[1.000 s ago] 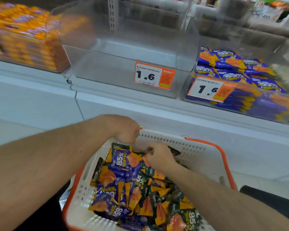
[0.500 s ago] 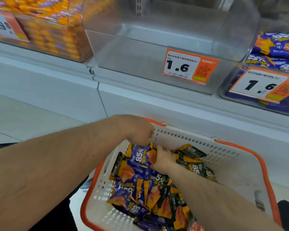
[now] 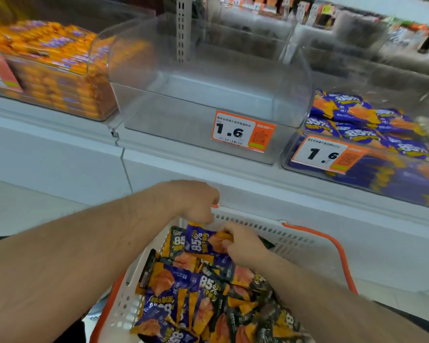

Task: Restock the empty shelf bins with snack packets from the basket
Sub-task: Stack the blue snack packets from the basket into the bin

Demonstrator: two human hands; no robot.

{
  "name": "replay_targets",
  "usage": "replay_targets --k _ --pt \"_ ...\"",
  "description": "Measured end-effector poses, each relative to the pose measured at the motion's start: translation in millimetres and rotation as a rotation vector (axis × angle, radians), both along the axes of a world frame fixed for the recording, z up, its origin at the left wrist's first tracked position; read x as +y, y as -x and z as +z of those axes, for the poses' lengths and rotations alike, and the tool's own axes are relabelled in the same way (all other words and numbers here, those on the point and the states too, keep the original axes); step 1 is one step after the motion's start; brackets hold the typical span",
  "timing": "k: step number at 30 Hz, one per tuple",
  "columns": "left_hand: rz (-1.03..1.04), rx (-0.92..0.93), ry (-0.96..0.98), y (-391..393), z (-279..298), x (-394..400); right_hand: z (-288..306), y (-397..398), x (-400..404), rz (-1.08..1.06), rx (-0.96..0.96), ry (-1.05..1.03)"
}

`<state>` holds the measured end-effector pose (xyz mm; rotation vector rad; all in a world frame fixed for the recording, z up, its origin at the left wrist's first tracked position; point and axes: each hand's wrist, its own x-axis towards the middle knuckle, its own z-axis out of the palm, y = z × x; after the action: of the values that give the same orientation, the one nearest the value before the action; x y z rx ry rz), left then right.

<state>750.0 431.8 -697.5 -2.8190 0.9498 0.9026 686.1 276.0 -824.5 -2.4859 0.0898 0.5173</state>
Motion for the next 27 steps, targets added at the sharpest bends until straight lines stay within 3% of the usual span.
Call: replay_targets --k 6,10,13,17,21,24,27 --pt "0.141 0.049 0.225 -17 33 -17 96 9 -64 -0.101 -0.214 -0.171" --pt "0.087 0.359 0.576 -20 57 -28 150 22 -90 -0.263 -0.364 -0.523" --pt "0.208 0.417 0.83 -16 77 -39 185 31 -97 -0.386 -0.469 -0.678" --pt "0.403 0.317 1.241 -6 101 -65 213 39 -101 -0.484 -0.622 -0.72" --pt "0.485 0.17 1.442 -2 109 -95 229 43 -106 -0.535 -0.702 -0.833" --pt "0.381 -0.099 1.409 -7 105 -119 237 36 -117 -0.708 -0.724 -0.864" --pt "0.183 -0.516 1.132 -15 96 -136 248 19 -142 -0.922 -0.745 -0.901"
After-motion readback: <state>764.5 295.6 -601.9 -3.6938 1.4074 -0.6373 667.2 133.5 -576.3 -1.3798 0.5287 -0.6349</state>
